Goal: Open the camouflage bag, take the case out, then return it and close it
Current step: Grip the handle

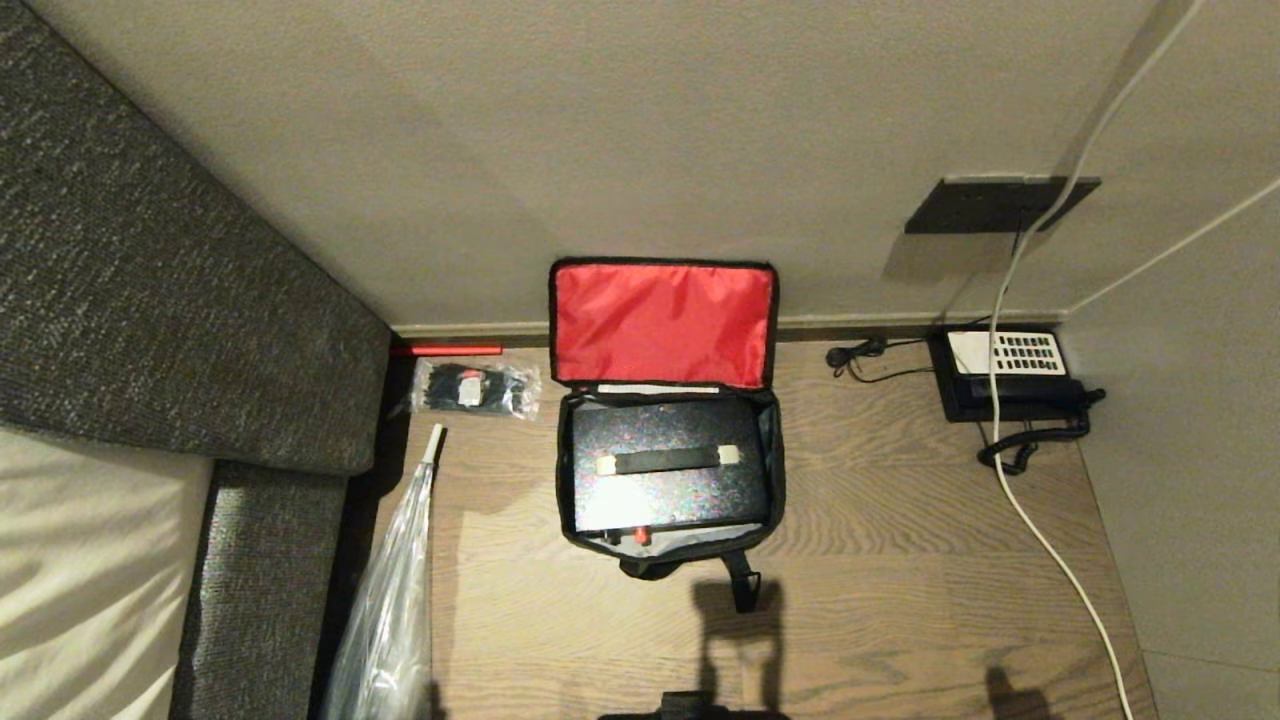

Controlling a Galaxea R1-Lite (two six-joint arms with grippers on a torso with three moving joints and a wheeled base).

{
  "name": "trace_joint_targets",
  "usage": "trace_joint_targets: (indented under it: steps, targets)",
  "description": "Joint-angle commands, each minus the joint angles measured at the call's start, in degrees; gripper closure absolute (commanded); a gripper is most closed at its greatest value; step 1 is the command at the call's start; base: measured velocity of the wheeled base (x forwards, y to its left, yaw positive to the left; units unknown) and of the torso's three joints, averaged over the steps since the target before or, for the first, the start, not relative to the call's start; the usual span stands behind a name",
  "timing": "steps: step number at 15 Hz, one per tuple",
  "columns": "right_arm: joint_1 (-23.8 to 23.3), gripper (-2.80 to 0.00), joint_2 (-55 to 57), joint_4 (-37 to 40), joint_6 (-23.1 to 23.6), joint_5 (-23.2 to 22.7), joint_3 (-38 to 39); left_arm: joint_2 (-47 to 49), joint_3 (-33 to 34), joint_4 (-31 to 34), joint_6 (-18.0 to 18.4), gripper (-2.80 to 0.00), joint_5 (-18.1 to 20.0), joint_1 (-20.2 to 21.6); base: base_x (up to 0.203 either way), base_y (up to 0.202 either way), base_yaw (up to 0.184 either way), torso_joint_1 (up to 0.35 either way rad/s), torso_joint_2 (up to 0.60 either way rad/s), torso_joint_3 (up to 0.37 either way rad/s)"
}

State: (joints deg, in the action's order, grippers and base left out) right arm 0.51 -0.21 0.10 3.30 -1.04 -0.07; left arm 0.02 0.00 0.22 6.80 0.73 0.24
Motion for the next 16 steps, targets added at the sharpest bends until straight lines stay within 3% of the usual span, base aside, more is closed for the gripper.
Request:
trace_joint_targets:
  steps: [1, 8, 11, 16]
  targets:
    - [0.02, 0.00, 0.12, -0.01, 0.04, -0.02, -0.01, -0.02, 0.09, 0.04, -0.11, 0.00, -0.03, 0.02, 0.000, 0.000, 0.000, 0.000, 0.00, 0.000]
    - [0.02, 0.00, 0.12, -0.01, 0.04, -0.02, -0.01, -0.11, 0.18, 0.39, -0.65, 0.00, -0.12, 0.02, -0.157, 0.000, 0.001, 0.002, 0.00, 0.005]
    - [0.02, 0.00, 0.12, -0.01, 0.04, -0.02, -0.01, -0.02, 0.18, 0.20, -0.44, 0.00, -0.12, 0.02, 0.000, 0.000, 0.000, 0.000, 0.00, 0.000]
    - [0.02, 0.00, 0.12, -0.01, 0.04, -0.02, -0.01, -0.11, 0.09, 0.22, -3.55, 0.00, -0.47, 0.02, 0.000, 0.000, 0.000, 0.001, 0.00, -0.102]
